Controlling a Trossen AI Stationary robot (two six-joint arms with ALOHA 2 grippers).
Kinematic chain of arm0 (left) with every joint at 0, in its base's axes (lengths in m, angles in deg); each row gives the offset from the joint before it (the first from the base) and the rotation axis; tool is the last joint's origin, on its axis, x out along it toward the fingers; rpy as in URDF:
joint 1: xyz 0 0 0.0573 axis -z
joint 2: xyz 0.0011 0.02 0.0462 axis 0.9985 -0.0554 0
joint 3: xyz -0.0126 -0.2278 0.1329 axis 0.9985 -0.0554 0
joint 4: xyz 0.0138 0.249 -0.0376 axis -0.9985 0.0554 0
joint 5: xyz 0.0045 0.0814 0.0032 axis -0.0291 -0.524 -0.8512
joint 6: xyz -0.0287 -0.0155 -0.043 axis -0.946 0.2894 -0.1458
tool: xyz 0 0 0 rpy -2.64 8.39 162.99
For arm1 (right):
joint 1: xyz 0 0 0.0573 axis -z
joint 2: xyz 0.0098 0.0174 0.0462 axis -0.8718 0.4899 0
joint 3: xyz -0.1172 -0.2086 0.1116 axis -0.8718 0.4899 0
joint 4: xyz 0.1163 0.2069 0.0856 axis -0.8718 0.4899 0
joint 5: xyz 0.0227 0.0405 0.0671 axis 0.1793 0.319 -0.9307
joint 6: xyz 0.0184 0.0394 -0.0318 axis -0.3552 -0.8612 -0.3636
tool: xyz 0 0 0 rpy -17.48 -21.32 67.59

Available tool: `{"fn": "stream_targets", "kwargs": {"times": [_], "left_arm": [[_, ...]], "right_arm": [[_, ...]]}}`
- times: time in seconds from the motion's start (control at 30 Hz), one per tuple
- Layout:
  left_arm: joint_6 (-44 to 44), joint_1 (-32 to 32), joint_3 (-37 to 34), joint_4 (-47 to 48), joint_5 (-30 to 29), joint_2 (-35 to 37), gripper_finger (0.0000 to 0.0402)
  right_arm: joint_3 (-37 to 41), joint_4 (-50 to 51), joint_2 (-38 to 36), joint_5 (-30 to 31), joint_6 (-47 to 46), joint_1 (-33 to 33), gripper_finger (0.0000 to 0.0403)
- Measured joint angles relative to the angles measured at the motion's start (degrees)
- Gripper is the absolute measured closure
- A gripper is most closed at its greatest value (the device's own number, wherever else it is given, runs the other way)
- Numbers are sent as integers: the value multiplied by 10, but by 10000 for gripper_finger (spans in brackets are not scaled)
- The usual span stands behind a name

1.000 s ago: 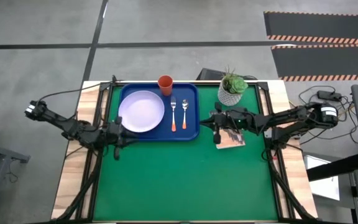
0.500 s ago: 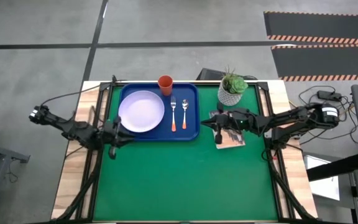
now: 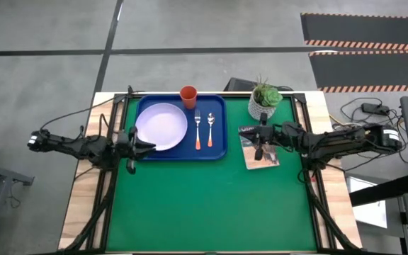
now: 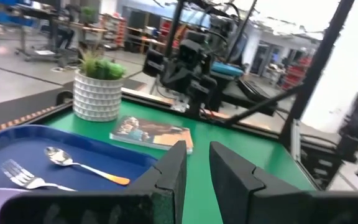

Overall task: Pick and place plate/cup/fork/spoon on tray
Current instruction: Return to Home Position

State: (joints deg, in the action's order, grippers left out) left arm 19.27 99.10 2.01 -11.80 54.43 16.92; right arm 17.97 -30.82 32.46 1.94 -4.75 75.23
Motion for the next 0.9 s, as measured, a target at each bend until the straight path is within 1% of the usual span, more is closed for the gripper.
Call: {"fn": "stream_targets", "kwargs": {"times": [0.1, 0.13, 0.37, 0.63, 0.77, 0.83, 0.9], "left_arm": [[7, -16, 0, 6, 42, -3, 346], [8, -20, 0, 10, 46, -2, 346], [9, -44, 0, 65, 46, 26, 346], [9, -47, 0, 123, 49, 78, 346], [9, -47, -1, 180, 48, 112, 346], [8, -47, 0, 182, 45, 129, 346], [9, -47, -1, 184, 44, 130, 346]], "right_arm": [[11, 0, -21, 0, 7, 0, 394], [15, 0, -27, 0, 9, 0, 394], [37, -9, -63, -1, 14, 0, 394], [55, -9, -85, -2, 19, 1, 394], [63, -9, -97, -1, 22, 1, 394], [67, -8, -103, 0, 24, 1, 394], [68, -8, -108, 0, 24, 1, 394]]}}
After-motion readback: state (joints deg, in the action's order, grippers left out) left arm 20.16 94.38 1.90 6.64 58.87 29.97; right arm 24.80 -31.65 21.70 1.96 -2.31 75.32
